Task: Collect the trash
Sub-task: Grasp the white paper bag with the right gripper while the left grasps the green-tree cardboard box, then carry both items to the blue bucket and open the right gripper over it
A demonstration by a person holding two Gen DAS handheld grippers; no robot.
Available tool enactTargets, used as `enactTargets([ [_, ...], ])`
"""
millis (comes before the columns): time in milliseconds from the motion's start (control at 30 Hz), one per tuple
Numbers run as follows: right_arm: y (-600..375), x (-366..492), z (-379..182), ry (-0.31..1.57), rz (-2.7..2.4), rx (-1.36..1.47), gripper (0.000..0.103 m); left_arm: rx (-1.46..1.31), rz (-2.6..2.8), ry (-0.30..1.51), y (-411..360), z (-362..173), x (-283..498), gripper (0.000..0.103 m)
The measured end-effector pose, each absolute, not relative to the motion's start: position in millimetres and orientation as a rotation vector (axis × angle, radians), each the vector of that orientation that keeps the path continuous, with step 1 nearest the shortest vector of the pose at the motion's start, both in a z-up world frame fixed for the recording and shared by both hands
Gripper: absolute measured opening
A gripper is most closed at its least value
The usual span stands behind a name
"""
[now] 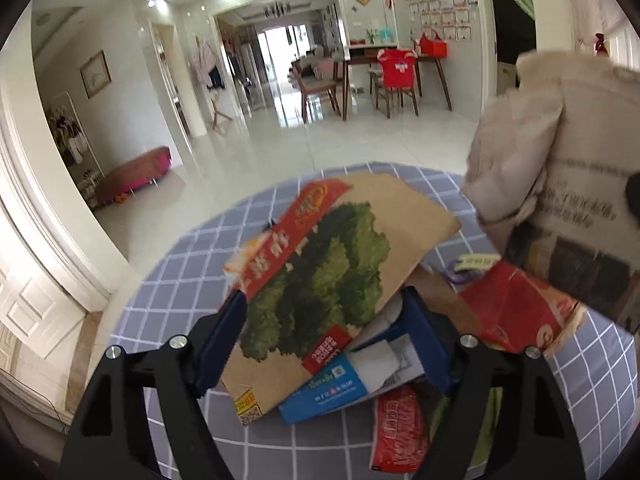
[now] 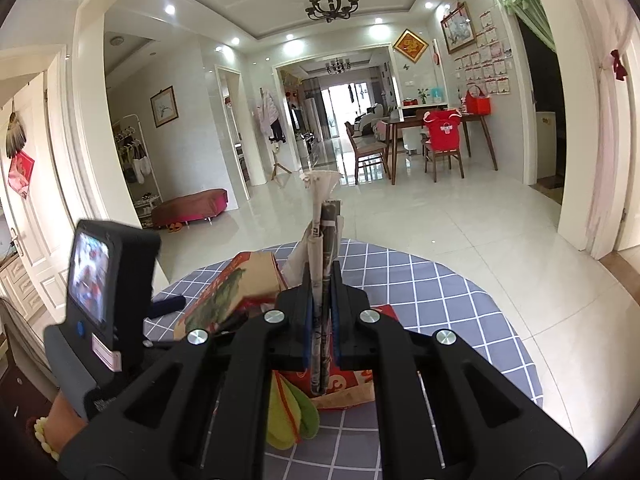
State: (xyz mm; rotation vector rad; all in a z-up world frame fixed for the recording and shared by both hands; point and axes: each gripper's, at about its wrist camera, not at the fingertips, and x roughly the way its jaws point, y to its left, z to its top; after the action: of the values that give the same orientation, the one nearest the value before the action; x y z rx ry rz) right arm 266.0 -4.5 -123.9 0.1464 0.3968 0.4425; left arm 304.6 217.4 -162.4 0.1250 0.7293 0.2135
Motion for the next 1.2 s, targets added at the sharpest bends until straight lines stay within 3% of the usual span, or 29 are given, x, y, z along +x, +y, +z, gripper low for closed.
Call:
enactTargets([
  [367, 3, 267, -127, 0.403, 0.459, 0.154, 0.007, 0.124, 0.250, 0.689, 214, -145, 317, 0.074],
  [400, 2, 267, -128, 0.404, 0.461, 0.156, 0.007, 0.115, 0.238, 0.694, 215, -144, 319, 0.064],
  [533, 4, 265, -128, 0.409, 0.474, 0.154, 0.007, 0.087, 0.206, 0.714, 220, -147, 324, 0.042],
  [600, 4, 265, -127, 0.412, 0.478, 0.152, 0.007, 0.076, 0.190, 0.736, 227, -152, 324, 0.013],
  [900, -5, 251, -110, 0.378, 0.493, 0.177, 0.007, 0.009, 0.237, 0.564, 236, -101, 278, 0.001],
  [1200, -49, 215, -78, 0.336, 0.512, 0.274, 0.007, -0.110, 0.073, 0.481, 211, -46, 214, 0.001],
])
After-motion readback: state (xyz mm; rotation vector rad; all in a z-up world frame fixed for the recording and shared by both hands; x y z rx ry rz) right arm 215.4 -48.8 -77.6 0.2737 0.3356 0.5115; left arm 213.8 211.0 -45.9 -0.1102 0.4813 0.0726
